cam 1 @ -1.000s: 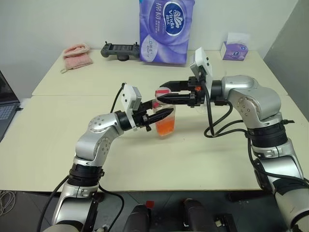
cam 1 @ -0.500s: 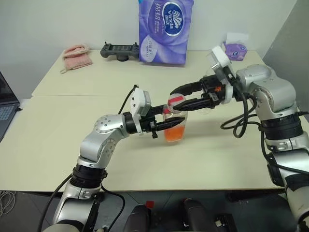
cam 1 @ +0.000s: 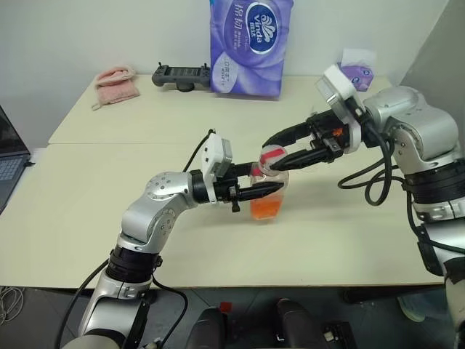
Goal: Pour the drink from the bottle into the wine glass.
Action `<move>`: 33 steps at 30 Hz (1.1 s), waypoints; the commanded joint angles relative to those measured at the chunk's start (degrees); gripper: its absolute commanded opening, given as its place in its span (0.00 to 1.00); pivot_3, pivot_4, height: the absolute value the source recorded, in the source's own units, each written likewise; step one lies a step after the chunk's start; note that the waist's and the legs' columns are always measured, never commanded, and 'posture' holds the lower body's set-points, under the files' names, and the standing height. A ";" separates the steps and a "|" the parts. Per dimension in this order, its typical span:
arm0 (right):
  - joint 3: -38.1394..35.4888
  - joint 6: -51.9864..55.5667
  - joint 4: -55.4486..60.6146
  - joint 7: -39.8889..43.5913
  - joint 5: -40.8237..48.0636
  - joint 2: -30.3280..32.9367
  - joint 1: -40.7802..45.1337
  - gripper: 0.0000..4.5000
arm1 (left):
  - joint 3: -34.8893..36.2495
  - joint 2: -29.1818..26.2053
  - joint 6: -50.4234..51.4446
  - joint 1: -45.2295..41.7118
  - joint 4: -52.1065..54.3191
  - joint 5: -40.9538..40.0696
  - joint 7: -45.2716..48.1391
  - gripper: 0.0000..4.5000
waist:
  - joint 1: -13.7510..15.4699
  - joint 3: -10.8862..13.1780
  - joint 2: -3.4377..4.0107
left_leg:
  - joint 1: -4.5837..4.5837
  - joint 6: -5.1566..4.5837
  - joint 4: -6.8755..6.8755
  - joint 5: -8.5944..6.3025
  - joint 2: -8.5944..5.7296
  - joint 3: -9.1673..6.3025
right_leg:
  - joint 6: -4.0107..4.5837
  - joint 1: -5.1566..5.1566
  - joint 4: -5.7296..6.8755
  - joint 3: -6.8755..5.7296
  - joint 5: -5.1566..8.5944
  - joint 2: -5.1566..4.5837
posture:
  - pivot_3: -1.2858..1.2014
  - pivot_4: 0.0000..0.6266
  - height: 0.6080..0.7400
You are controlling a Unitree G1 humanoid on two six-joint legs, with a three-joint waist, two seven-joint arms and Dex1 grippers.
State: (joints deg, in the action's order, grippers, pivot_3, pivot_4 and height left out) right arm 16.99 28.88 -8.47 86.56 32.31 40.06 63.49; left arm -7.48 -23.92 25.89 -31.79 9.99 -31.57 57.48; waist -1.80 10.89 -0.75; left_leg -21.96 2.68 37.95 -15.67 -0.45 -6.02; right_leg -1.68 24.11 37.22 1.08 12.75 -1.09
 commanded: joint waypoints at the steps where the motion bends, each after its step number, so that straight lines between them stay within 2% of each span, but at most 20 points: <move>1: -1.51 -2.04 1.58 5.94 1.09 2.46 0.08 0.40 | 4.98 -2.18 0.29 -0.09 -1.42 -1.04 -0.95 0.40 | -0.01 0.00 0.00 | 0.02 0.00 0.00 0.00 0.01 0.00 | 0.00 -0.01 0.01 0.00 0.00 0.00 | 0.52 0.24 1.00; 5: -2.11 -2.71 -0.47 5.94 0.37 2.55 -0.03 0.40 | 5.05 -2.35 0.25 -0.01 -1.29 -1.10 -0.89 0.40 | 0.01 0.00 0.00 | 0.02 0.00 0.02 0.00 0.00 0.01 | 0.00 -0.01 0.01 0.00 0.00 0.00 | 0.52 0.24 1.00; 8: -6.21 1.32 -2.82 5.27 3.92 1.73 0.97 0.40 | 4.97 -2.08 -0.06 0.16 -1.15 -0.94 -1.20 0.40 | 0.01 0.00 0.00 | 0.01 0.00 0.02 0.00 0.00 0.02 | 0.00 -0.01 -0.01 0.03 0.00 0.00 | 0.52 0.24 1.00; 13: -9.29 5.44 0.08 1.85 7.57 1.48 0.30 0.40 | 4.48 -1.90 -0.56 0.41 -0.96 -1.19 -1.74 0.40 | 0.06 0.00 0.00 | -0.01 0.00 0.01 0.00 0.00 -0.02 | 0.01 0.00 0.00 0.01 0.00 -0.02 | 0.52 0.24 1.00; 25: -20.49 17.83 8.86 -14.33 16.12 -3.21 -1.87 0.38 | 4.01 -0.16 -3.31 0.31 -1.96 -0.48 -2.09 0.40 | 0.11 0.01 0.03 | 0.00 0.00 0.01 0.00 -0.01 0.02 | 0.01 -0.01 0.02 0.02 0.00 0.01 | 0.52 0.24 1.00; 27: -21.05 18.37 11.68 -16.66 15.64 -2.65 -4.03 0.38 | 4.18 0.10 -3.95 0.55 -1.87 -0.11 -2.13 0.40 | 0.13 0.01 0.03 | -0.02 0.00 0.01 0.00 -0.01 0.01 | 0.01 -0.01 0.01 0.03 0.00 0.01 | 0.52 0.24 1.00; 29: -20.81 17.06 16.33 -20.68 11.47 -0.15 -9.25 0.38 | 4.77 0.42 -5.21 0.72 -1.78 0.36 -2.78 0.40 | 0.18 0.01 0.02 | -0.02 0.00 0.02 0.00 -0.01 -0.01 | 0.01 -0.02 0.00 0.01 0.00 0.00 | 0.52 0.24 1.00; 33: -27.20 19.67 21.28 -38.86 4.49 0.97 -24.40 0.38 | 6.42 0.52 -7.05 -0.13 -2.10 0.70 -3.89 0.40 | 0.86 -0.02 -0.03 | -0.12 0.00 0.02 0.00 -0.05 -0.02 | 0.00 0.01 -0.03 0.02 0.00 -0.06 | 0.52 0.24 1.00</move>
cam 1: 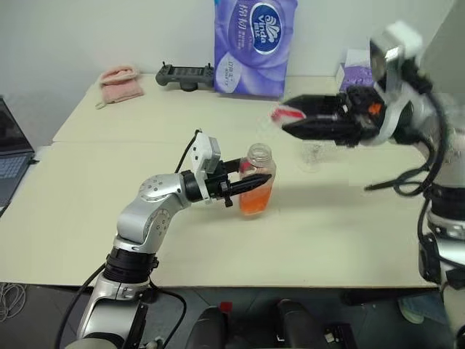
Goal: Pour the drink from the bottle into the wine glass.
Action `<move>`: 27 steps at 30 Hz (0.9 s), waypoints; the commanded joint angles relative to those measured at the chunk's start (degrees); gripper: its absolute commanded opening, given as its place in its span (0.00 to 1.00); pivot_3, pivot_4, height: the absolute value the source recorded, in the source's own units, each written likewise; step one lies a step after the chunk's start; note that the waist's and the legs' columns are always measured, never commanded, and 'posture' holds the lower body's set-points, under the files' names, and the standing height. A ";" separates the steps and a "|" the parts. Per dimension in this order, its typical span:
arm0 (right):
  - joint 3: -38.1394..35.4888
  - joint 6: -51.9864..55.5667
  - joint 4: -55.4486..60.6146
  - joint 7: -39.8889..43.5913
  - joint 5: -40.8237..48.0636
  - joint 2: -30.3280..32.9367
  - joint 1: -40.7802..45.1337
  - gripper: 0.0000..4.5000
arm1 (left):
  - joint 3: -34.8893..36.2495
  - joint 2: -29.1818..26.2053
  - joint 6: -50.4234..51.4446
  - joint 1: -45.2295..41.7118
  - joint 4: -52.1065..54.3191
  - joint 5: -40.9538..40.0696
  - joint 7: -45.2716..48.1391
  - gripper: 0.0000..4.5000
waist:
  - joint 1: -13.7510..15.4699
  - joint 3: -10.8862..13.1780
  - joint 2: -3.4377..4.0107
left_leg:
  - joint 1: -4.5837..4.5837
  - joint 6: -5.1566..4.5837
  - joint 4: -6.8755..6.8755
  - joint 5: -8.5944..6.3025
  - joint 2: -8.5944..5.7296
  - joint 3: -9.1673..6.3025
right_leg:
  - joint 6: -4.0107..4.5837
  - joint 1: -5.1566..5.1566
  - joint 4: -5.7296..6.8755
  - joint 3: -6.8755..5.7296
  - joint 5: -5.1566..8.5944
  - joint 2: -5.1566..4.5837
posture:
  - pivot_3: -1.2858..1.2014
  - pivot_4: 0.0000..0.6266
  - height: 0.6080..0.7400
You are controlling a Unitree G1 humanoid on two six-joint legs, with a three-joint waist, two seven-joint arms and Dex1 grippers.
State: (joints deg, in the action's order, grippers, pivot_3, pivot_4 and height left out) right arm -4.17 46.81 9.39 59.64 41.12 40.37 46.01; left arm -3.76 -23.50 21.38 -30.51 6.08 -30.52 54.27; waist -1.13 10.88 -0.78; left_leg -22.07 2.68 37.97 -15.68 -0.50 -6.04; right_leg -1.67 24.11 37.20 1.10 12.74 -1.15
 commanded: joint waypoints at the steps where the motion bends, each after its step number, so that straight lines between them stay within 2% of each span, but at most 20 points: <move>1: -9.04 2.63 5.17 -17.34 -5.32 -0.95 -11.86 0.38 | 2.89 0.10 -2.76 -1.48 1.75 -0.39 -0.66 0.40 | 0.44 -0.01 -0.02 | 0.00 0.00 0.00 0.00 -0.01 0.00 | 0.00 -0.02 0.01 0.01 0.00 -0.03 | 0.52 0.24 1.00; 4: -15.36 3.68 9.54 -29.17 -6.36 -6.72 -22.09 0.38 | 3.17 0.27 -3.29 -1.57 1.31 -0.29 -0.40 0.40 | 0.90 -0.01 -0.01 | 0.00 0.01 0.00 0.00 -0.01 0.10 | 0.00 0.03 0.04 0.12 0.00 -0.03 | 0.52 0.24 1.00; 6: -14.20 1.25 8.23 -36.15 -12.92 -9.00 -27.78 0.38 | 2.95 0.56 -3.99 -1.95 0.24 0.09 -0.09 0.40 | 0.77 -0.01 0.01 | 0.06 0.01 0.00 0.01 -0.01 0.21 | 0.00 0.05 0.11 0.22 0.00 0.00 | 0.52 0.24 1.00; 8: -11.82 -1.61 5.98 -39.77 -17.78 -10.56 -32.15 0.38 | 2.60 1.08 -4.72 -2.44 -0.74 0.44 0.25 0.40 | 0.73 -0.02 0.02 | 0.19 0.01 0.02 0.01 0.00 0.38 | -0.01 0.01 0.14 0.35 0.00 0.07 | 0.52 0.24 1.00; 12: -10.11 -6.76 0.91 -41.82 -21.74 -13.44 -36.36 0.67 | 2.84 2.07 -7.21 -3.93 -3.73 1.77 0.18 0.40 | 0.35 -0.02 0.02 | 0.38 -0.01 0.00 0.01 0.04 0.74 | -0.26 0.00 0.15 0.77 0.15 0.22 | 0.52 0.24 1.00; 13: -10.16 -7.43 0.92 -41.97 -22.45 -13.22 -36.69 0.76 | 3.27 2.14 -7.83 -4.07 -4.43 2.07 -0.04 0.40 | 0.07 -0.02 0.02 | 0.41 -0.01 -0.01 0.01 0.04 0.86 | -0.26 0.02 0.19 0.88 0.15 0.23 | 0.52 0.24 1.00; 16: -9.71 -8.44 1.85 -41.09 -23.83 -11.73 -37.00 0.98 | 4.46 2.00 -9.05 -4.06 -5.89 2.50 -0.59 0.40 | -0.44 -0.02 0.01 | 0.50 -0.03 -0.02 -0.01 0.04 1.14 | -0.30 0.02 0.20 1.17 0.13 0.23 | 0.52 0.24 1.00; 17: -9.45 -8.34 2.24 -40.47 -24.14 -10.84 -36.92 1.00 | 4.88 1.82 -9.43 -3.91 -6.35 2.65 -0.87 0.40 | -0.49 -0.02 0.02 | 0.52 -0.04 -0.02 -0.01 0.04 1.20 | -0.32 0.02 0.18 1.22 0.12 0.23 | 0.52 0.24 1.00; 22: -7.82 -5.44 7.17 -34.55 -22.67 -4.88 -36.14 1.00 | 7.40 0.83 -11.19 -3.12 -8.33 3.59 -2.91 0.40 | -0.54 -0.02 0.01 | 0.53 -0.05 -0.02 -0.02 0.05 1.26 | -0.37 0.03 0.13 1.27 0.09 0.24 | 0.52 0.24 1.00; 24: -7.88 -3.27 11.78 -30.61 -19.13 -2.46 -34.74 1.00 | 8.97 0.34 -11.69 -2.82 -9.02 4.05 -4.48 0.40 | -0.59 -0.02 0.01 | 0.53 -0.06 -0.03 -0.02 0.05 1.26 | -0.38 0.03 0.13 1.28 0.10 0.24 | 0.52 0.24 1.00; 27: -1.35 2.82 23.39 -20.77 -7.91 -0.08 -27.65 1.00 | 12.68 -1.04 -13.28 -3.35 -12.23 7.52 -11.53 0.40 | -1.07 -0.01 0.01 | 0.57 -0.06 -0.03 -0.03 0.10 1.28 | -0.43 0.04 0.13 1.31 0.08 0.30 | 0.52 0.24 1.00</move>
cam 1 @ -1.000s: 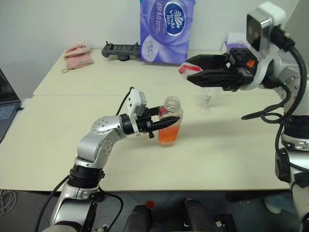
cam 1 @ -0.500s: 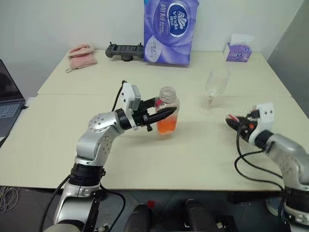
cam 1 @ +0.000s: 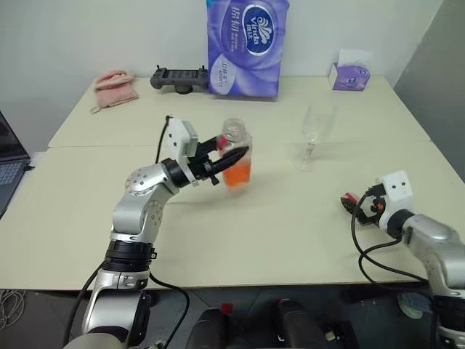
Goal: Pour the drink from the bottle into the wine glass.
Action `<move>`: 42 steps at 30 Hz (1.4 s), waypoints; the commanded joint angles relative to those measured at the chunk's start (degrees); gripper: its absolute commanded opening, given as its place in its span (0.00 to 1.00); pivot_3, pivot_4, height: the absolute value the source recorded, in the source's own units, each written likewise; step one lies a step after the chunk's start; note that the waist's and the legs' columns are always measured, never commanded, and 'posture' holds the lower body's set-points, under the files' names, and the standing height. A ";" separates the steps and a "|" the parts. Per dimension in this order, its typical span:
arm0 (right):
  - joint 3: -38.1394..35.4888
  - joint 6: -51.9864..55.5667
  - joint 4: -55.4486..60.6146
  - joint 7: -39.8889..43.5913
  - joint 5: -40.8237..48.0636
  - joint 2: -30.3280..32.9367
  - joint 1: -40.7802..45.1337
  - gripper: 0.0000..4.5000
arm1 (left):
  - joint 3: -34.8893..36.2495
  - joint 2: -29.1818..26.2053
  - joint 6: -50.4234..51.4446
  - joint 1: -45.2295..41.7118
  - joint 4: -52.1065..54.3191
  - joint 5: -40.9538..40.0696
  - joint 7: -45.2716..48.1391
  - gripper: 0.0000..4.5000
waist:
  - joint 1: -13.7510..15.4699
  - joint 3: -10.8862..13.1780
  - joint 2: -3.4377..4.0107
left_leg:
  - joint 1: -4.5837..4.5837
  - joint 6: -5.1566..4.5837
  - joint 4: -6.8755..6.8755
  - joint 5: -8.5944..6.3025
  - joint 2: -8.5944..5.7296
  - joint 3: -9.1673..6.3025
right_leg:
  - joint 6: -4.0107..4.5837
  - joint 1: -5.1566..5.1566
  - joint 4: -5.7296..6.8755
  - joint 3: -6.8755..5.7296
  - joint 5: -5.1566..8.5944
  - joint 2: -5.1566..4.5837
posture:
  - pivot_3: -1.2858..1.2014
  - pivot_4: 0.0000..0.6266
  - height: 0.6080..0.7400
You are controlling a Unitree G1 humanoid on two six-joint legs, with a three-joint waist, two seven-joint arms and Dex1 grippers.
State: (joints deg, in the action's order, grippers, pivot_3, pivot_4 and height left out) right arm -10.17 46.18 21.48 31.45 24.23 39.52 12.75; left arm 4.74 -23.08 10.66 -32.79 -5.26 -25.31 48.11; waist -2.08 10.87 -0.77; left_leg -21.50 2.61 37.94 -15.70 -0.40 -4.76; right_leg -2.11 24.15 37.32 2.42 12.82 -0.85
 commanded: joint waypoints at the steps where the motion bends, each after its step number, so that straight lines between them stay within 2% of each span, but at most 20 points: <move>1: 7.67 4.56 13.71 8.79 11.58 -0.52 8.50 1.00 | 5.19 -1.84 -3.10 -1.23 -1.97 3.58 -7.89 0.40 | -0.32 -0.01 -0.03 | 0.03 -0.01 -0.01 0.00 0.05 0.00 | -0.01 -0.01 0.00 0.00 0.00 0.05 | 0.52 0.24 1.00; 4: 15.01 4.00 13.70 6.27 10.45 -6.61 15.38 1.00 | 7.13 -2.55 -4.24 -1.99 -5.42 6.81 -14.31 0.40 | -0.31 -0.06 -0.17 | 0.06 -0.05 -0.05 -0.03 0.18 -0.16 | -0.02 -0.05 0.00 -0.12 0.01 0.21 | 0.52 0.24 1.00; 6: 19.54 1.77 8.29 -1.62 6.02 -16.64 20.77 1.00 | 10.30 -2.74 -5.50 -2.50 -8.52 7.06 -18.71 0.40 | -0.15 -0.07 -0.23 | 0.00 -0.04 -0.02 -0.03 0.18 -0.23 | -0.01 -0.02 -0.01 -0.19 0.01 0.21 | 0.52 0.24 1.00; 8: 23.63 0.02 3.69 -6.80 1.06 -23.01 24.06 1.00 | 13.32 -2.83 -6.82 -3.00 -11.40 6.23 -21.57 0.40 | -0.26 -0.08 -0.25 | 0.01 -0.03 0.01 -0.02 0.15 -0.12 | 0.25 0.02 0.01 -0.08 -0.19 0.15 | 0.52 0.24 1.00; 10: 26.64 -1.49 0.42 -9.10 -2.79 -26.83 25.47 1.00 | 14.52 -3.26 -8.65 -2.90 -13.80 5.85 -21.50 0.40 | 0.17 -0.11 -0.31 | -0.07 -0.01 0.00 -0.01 0.12 -0.11 | 0.29 0.15 0.03 -0.08 -0.22 0.11 | 0.52 0.24 1.00; 13: 28.46 -3.22 -2.30 -10.55 -5.79 -29.37 25.98 1.00 | 15.03 -3.36 -10.84 -2.76 -15.93 5.48 -20.12 0.40 | 1.02 -0.15 -0.37 | -0.33 0.04 0.00 -0.02 0.00 -0.33 | 0.29 0.24 -0.04 -0.35 -0.24 -0.21 | 0.52 0.24 1.00; 20: 27.47 -4.24 -4.01 -9.27 -8.14 -29.25 26.14 1.00 | 15.75 -3.01 -13.37 -1.96 -21.38 5.02 -17.98 0.40 | 1.12 -0.16 -0.40 | -0.49 0.04 0.07 -0.02 -0.18 -0.07 | -0.13 0.26 -0.35 -0.10 -0.50 -0.49 | 0.52 0.24 1.00; 27: 26.10 -3.52 -3.20 -7.87 -7.92 -26.63 24.75 1.00 | 14.64 -2.63 -14.95 1.04 -20.42 6.36 -18.13 0.90 | 0.33 -0.16 -0.40 | -0.30 0.03 0.03 -0.02 -0.04 -0.09 | -0.05 0.25 -0.15 -0.15 -0.54 -0.16 | 0.52 0.24 1.00; 29: 26.05 -3.56 -3.12 -7.62 -7.99 -26.33 24.38 1.00 | 14.62 -2.56 -14.77 1.96 -19.46 6.39 -18.93 0.98 | 0.23 -0.16 -0.40 | -0.28 0.03 0.03 -0.02 -0.03 -0.08 | -0.05 0.25 -0.13 -0.14 -0.54 -0.16 | 0.52 0.24 1.00; 42: 24.50 -4.73 -5.12 -7.04 -8.33 -25.42 23.97 1.00 | 15.11 -2.27 -8.83 9.20 -9.85 4.39 -21.18 0.98 | 0.20 -0.16 -0.40 | -0.30 0.02 0.03 -0.03 -0.05 -0.06 | -0.05 0.25 -0.17 -0.10 -0.54 -0.18 | 0.52 0.24 1.00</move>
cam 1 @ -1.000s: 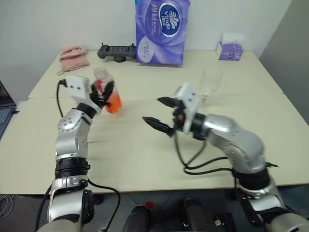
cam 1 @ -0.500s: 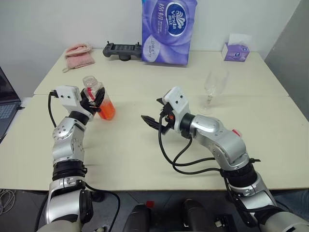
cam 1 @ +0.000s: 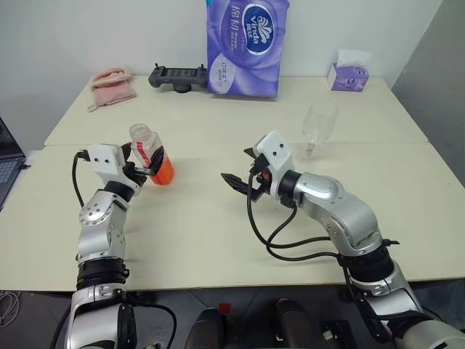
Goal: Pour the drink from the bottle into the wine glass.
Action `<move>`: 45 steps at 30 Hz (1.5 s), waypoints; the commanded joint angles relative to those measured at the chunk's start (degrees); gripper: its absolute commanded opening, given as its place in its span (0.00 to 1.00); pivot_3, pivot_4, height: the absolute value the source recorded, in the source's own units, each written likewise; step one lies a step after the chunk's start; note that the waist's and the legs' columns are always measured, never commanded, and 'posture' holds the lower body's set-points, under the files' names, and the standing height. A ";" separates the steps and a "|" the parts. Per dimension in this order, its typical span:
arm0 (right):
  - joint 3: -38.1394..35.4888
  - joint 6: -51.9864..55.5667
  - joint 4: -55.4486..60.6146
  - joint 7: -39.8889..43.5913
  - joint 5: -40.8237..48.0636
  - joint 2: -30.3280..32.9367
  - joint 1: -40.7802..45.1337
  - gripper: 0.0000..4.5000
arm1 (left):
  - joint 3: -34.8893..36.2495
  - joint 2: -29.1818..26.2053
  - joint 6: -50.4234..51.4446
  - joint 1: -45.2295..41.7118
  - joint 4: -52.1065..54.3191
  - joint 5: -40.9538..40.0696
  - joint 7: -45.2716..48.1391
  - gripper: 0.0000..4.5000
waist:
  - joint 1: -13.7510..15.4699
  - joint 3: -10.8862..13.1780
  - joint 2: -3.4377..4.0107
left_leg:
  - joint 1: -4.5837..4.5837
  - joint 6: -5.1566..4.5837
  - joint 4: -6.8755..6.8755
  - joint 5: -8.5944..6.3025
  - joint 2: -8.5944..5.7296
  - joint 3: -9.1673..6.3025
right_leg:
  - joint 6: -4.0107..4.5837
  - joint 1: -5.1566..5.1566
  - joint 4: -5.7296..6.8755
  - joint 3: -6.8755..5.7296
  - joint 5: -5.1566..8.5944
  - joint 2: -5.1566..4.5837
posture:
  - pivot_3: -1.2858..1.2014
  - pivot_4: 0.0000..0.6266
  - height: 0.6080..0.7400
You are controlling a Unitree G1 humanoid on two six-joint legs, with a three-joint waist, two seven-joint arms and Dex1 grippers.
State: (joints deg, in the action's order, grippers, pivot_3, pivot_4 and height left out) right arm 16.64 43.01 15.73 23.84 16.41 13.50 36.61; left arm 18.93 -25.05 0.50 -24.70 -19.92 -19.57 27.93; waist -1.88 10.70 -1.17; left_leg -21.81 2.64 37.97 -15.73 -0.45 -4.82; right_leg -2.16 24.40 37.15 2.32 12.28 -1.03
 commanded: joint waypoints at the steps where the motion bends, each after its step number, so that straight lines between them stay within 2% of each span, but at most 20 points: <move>1: -2.68 -1.79 0.36 0.53 -0.61 0.88 -0.11 1.00 | 1.09 -0.17 1.99 1.80 5.88 -1.53 -1.43 0.98 | 0.00 0.00 0.00 | 0.00 0.00 0.00 0.00 0.00 0.00 | 0.00 0.00 -0.01 0.00 0.00 0.00 | 0.52 0.24 1.00; 5: -5.50 -4.06 -0.90 -0.63 -1.33 1.91 -2.37 1.00 | 2.06 0.77 5.43 6.03 12.14 -3.14 -3.83 0.98 | 0.02 0.00 0.00 | 0.01 0.00 0.00 0.00 0.00 0.01 | 0.00 -0.02 -0.03 0.01 0.00 -0.01 | 0.52 0.24 1.00; 12: -11.37 -11.39 0.05 -2.07 -2.97 3.78 -13.70 1.00 | 3.21 2.20 10.94 19.01 26.39 -6.30 -5.88 0.98 | 0.04 -0.01 -0.02 | 0.00 -0.01 -0.03 -0.01 0.06 0.05 | 0.00 -0.04 -0.09 0.08 0.00 -0.08 | 0.52 0.24 1.00; 15: -16.08 -14.56 -1.29 -9.29 -6.22 2.54 -18.29 1.00 | -0.05 1.77 13.48 28.78 34.69 -10.20 0.36 0.98 | 0.01 -0.03 -0.04 | 0.06 -0.01 -0.01 -0.01 0.05 0.14 | 0.01 -0.07 -0.09 0.14 0.02 -0.05 | 0.52 0.24 1.00; 18: -19.21 -17.69 -6.77 -15.04 -8.81 0.74 -17.20 1.00 | -4.18 0.17 21.43 33.54 40.23 -16.72 5.78 0.98 | 0.00 -0.03 -0.02 | 0.10 -0.01 -0.04 -0.01 0.07 0.22 | 0.06 -0.09 -0.10 0.21 0.07 -0.04 | 0.52 0.24 1.00; 20: -20.24 -20.41 -12.82 -17.02 -9.98 -0.19 -13.72 1.00 | -8.18 -1.05 25.15 32.70 43.62 -18.68 8.11 0.98 | 0.10 -0.03 -0.03 | 0.11 -0.01 -0.02 0.00 0.02 0.22 | 0.01 -0.13 -0.12 0.19 0.15 -0.01 | 0.52 0.24 1.00; 23: -20.52 -23.72 -21.24 -17.19 -10.64 -1.08 -9.02 1.00 | -13.42 -2.92 27.07 29.06 45.75 -16.90 10.05 0.98 | 0.03 -0.03 -0.02 | 0.17 -0.01 0.00 0.00 0.03 0.24 | -0.10 -0.17 -0.10 0.21 0.22 0.11 | 0.52 0.24 1.00; 26: -20.92 -27.67 -29.83 -17.09 -11.06 -1.87 -4.64 1.00 | -16.61 -2.57 27.51 24.15 45.67 -15.70 10.07 0.98 | -0.04 -0.03 -0.01 | 0.23 -0.02 -0.09 -0.01 0.06 0.24 | 0.18 -0.20 -0.12 0.22 0.07 0.15 | 0.52 0.24 1.00; 33: -22.45 -36.34 -47.24 -18.11 -11.20 -2.30 3.43 1.00 | -19.81 -1.70 27.77 17.87 45.78 -13.80 8.91 0.98 | -0.12 -0.03 0.00 | 0.27 -0.03 -0.10 -0.01 0.06 0.26 | 0.20 -0.22 -0.10 0.25 0.06 0.15 | 0.52 0.24 1.00; 37: -23.44 -40.80 -54.36 -18.76 -11.10 -2.33 6.69 0.80 | -19.59 -1.63 27.50 17.37 45.54 -13.19 8.64 1.00 | -0.21 -0.03 0.00 | 0.27 -0.03 -0.10 -0.01 0.06 0.26 | 0.20 -0.21 -0.09 0.26 0.06 0.15 | 0.52 0.24 1.00; 45: -22.84 -47.18 -63.36 -18.80 -12.04 -2.52 10.02 0.13 | -17.72 -2.26 27.48 16.04 44.30 -12.98 8.83 1.00 | -0.16 -0.03 0.00 | 0.25 -0.03 -0.08 -0.01 0.04 0.25 | 0.20 -0.23 -0.10 0.26 0.06 0.14 | 0.52 0.24 1.00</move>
State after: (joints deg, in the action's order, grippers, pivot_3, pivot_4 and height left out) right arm -5.60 -2.20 -46.86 5.52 5.10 10.68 44.79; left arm 0.00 -26.91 28.47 -7.74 23.78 -32.57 36.78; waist -2.03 10.68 -1.18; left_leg -21.55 2.61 37.89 -15.74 -0.41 -4.57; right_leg -1.96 24.17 37.05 2.58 12.34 -0.89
